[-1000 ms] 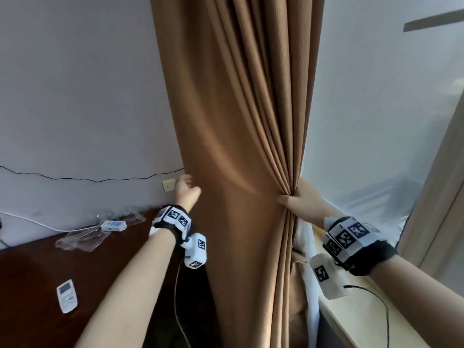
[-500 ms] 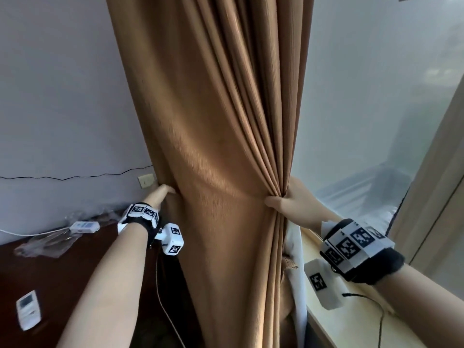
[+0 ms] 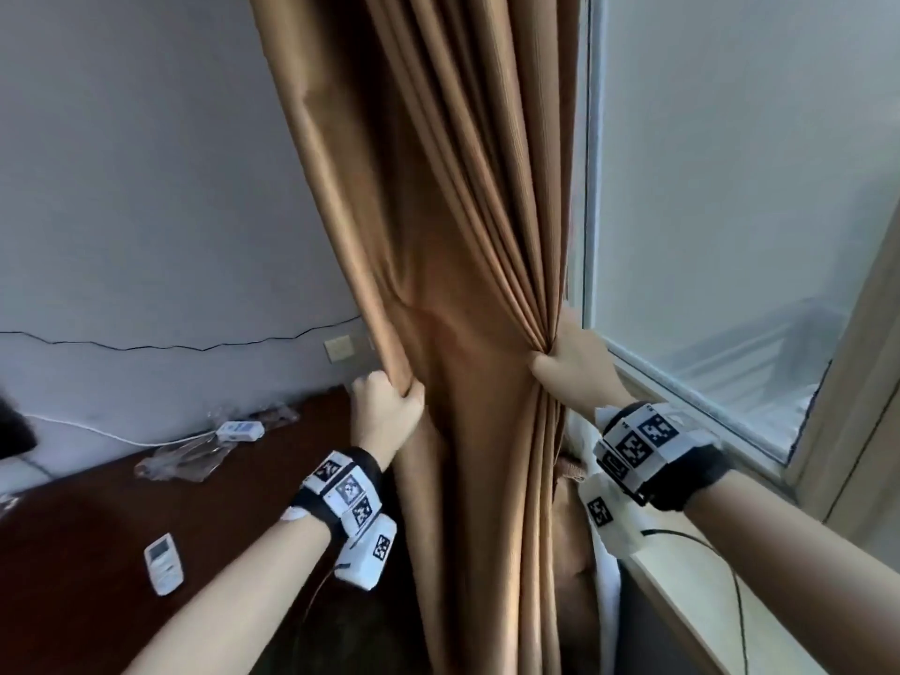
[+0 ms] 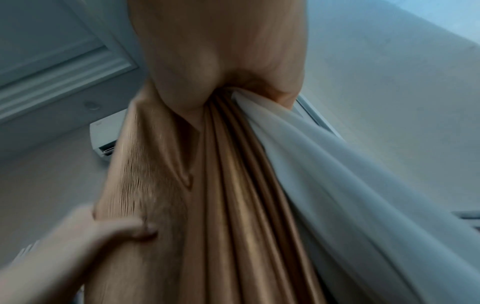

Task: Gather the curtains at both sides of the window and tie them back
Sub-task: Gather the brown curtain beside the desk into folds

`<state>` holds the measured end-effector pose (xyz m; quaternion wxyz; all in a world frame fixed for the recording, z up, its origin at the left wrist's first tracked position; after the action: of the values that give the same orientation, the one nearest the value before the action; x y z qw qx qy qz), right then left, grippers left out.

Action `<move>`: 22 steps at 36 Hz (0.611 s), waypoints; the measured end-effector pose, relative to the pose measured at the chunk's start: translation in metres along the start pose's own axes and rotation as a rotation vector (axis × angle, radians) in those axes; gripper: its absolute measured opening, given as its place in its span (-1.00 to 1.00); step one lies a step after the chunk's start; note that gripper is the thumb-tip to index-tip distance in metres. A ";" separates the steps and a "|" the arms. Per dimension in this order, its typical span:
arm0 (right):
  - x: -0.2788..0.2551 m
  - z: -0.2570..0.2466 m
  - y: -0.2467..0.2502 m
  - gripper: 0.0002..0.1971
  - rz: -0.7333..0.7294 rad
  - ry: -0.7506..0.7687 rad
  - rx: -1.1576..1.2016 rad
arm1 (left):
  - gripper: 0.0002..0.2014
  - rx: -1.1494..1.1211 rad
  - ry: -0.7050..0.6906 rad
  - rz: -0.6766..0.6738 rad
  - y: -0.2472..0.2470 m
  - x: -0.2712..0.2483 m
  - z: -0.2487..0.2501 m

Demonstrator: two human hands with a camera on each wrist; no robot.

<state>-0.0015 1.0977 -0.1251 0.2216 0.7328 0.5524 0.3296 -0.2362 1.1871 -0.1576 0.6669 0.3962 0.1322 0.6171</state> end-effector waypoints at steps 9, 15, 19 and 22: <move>-0.011 -0.021 -0.016 -0.69 -0.012 -0.050 0.083 | -0.73 -0.008 -0.170 -0.427 -0.063 -0.040 0.098; -0.014 -0.022 -0.013 -0.61 -0.075 -0.112 0.175 | -0.78 0.001 -0.140 -0.675 -0.088 -0.064 0.106; -0.014 -0.022 -0.018 -0.26 -0.157 -0.133 0.264 | -0.87 0.032 -0.093 -0.790 -0.105 -0.079 0.102; -0.016 -0.023 -0.019 0.11 -0.216 -0.134 0.325 | -0.79 0.105 -0.126 -0.797 -0.106 -0.082 0.111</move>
<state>-0.0335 1.0872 -0.1262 0.1710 0.7157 0.6577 0.1611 -0.1032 1.0784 -0.1848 0.8394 0.3844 0.2658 0.2774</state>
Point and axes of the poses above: each hand's wrist, its own x-axis towards the middle knuckle, its own y-axis out of the back of the hand, z = x × y, the point moved 8 cm from there along x, towards the middle knuckle, and after that the axes turned 13 degrees about -z, right-handed, at the moved point
